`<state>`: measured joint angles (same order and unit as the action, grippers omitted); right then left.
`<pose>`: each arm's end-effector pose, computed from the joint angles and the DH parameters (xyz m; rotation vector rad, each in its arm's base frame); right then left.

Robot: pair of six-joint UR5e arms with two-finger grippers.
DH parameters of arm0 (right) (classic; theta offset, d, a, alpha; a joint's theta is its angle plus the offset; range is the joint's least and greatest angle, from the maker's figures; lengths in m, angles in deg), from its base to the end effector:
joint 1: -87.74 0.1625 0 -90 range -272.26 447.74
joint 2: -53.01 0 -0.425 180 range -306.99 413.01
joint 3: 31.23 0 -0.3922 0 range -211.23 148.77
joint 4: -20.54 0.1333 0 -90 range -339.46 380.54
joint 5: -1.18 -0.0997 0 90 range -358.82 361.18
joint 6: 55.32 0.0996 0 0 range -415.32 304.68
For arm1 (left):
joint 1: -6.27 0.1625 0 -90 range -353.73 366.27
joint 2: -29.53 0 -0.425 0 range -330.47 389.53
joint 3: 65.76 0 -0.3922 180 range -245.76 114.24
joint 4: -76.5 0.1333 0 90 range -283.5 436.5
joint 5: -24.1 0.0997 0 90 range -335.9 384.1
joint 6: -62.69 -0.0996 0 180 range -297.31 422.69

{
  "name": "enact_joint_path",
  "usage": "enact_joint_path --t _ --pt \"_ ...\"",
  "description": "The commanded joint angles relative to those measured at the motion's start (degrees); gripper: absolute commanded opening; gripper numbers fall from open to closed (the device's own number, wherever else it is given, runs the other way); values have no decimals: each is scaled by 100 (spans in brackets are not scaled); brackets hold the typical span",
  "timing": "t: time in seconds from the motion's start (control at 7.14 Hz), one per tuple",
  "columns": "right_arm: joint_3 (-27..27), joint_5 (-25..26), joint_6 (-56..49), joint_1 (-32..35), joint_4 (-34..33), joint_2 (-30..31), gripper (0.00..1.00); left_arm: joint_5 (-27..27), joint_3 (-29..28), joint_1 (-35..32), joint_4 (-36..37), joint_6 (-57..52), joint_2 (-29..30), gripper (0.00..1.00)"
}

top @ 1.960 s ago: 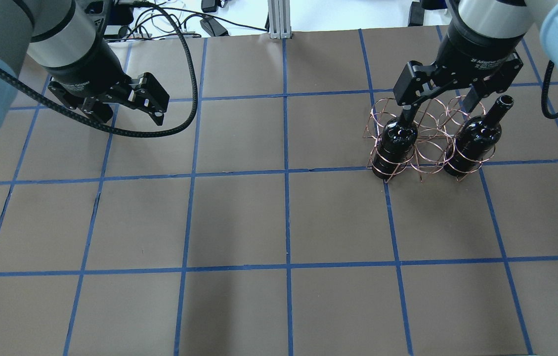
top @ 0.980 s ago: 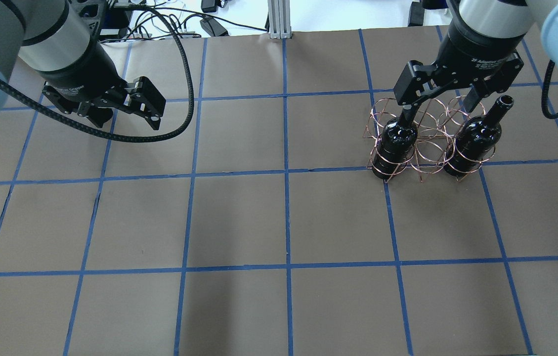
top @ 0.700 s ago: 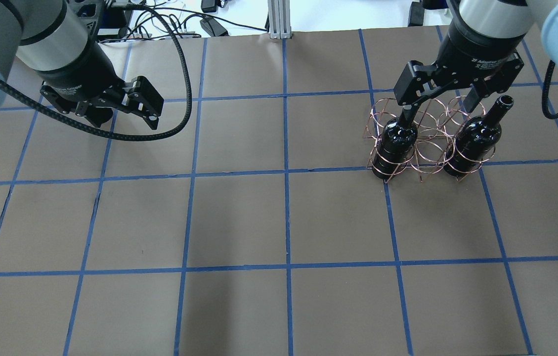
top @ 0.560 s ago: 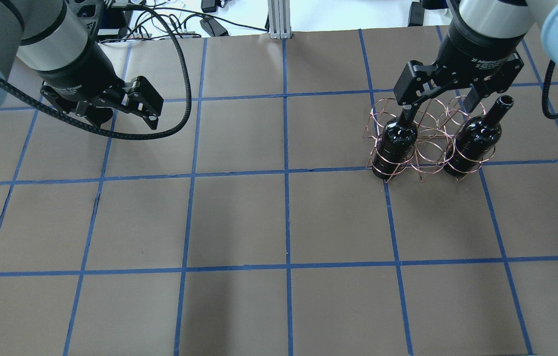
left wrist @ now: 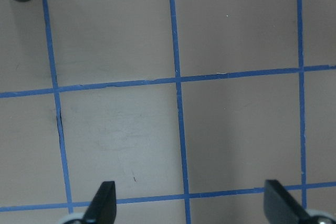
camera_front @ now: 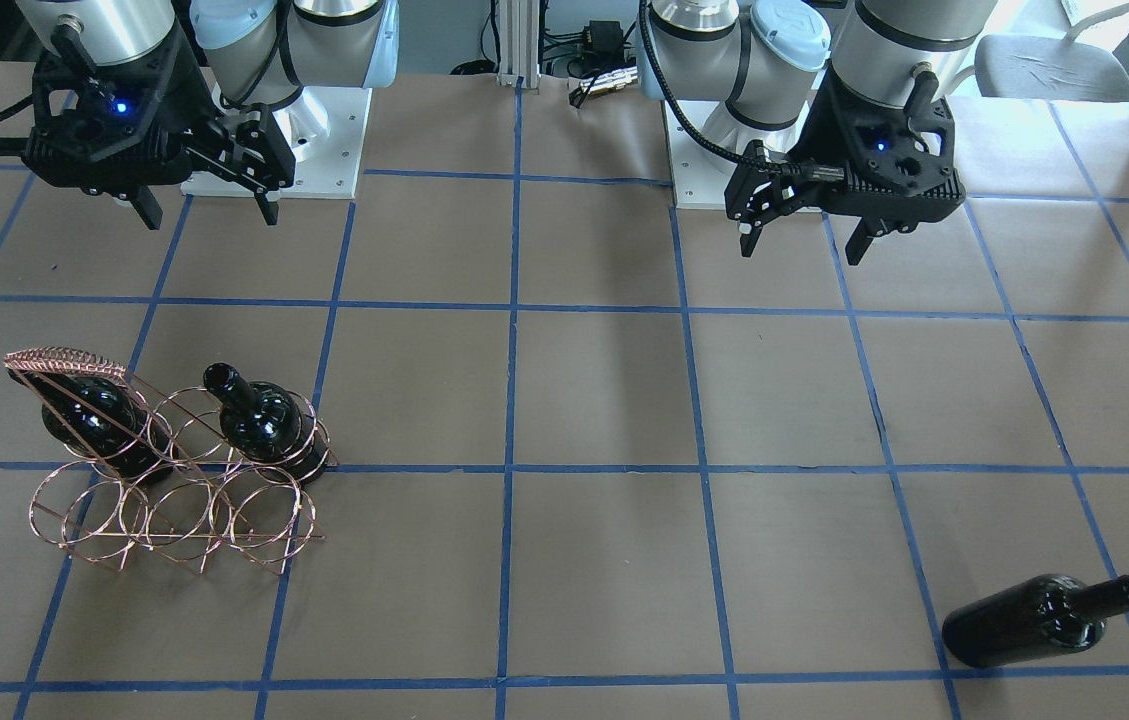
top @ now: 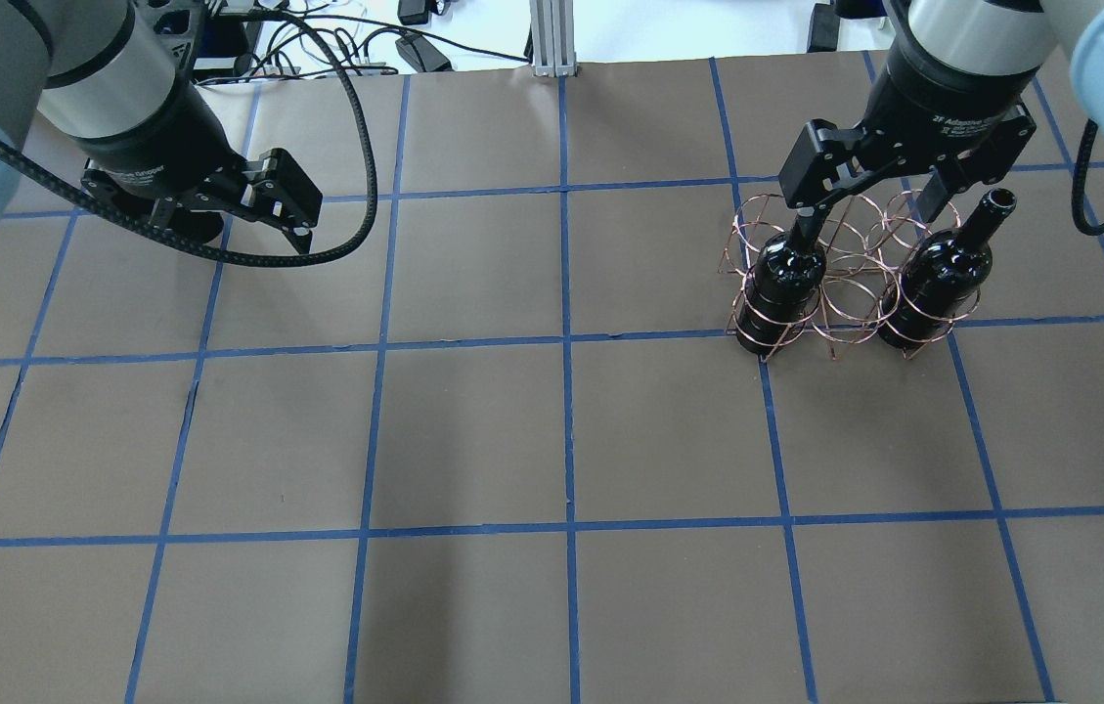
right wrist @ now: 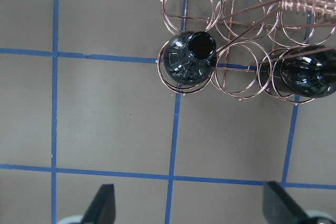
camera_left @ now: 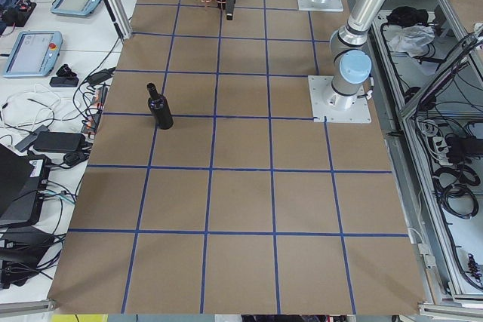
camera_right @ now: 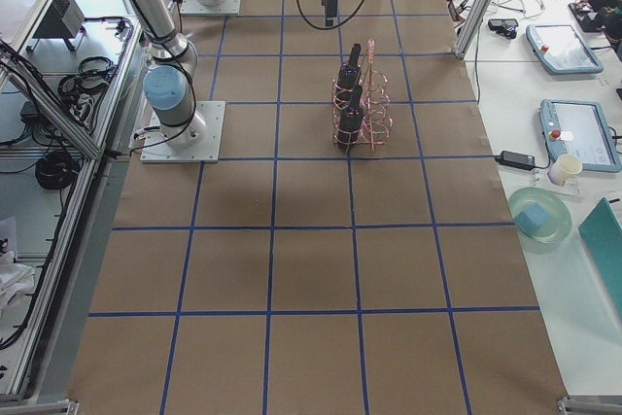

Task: Place wine into wine basket
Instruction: 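Move the left gripper down and grasp the dark wine bottle's neck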

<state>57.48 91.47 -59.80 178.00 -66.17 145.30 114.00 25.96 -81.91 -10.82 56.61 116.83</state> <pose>0.1349 -0.4740 0.5126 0.1297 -3.1337 0.0076 -0.1182 -0.4820 0.5007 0.1167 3.1352 -0.1002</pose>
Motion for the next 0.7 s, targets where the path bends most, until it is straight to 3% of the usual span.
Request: enact_joint_path --t 0.0,0.56 --pt "-3 -2 0 0 5 0 100 -77 -214 824 83 -1177 208 100" --pt "6 -2 0 0 5 0 100 -200 -1417 1969 75 -2368 1270 100"
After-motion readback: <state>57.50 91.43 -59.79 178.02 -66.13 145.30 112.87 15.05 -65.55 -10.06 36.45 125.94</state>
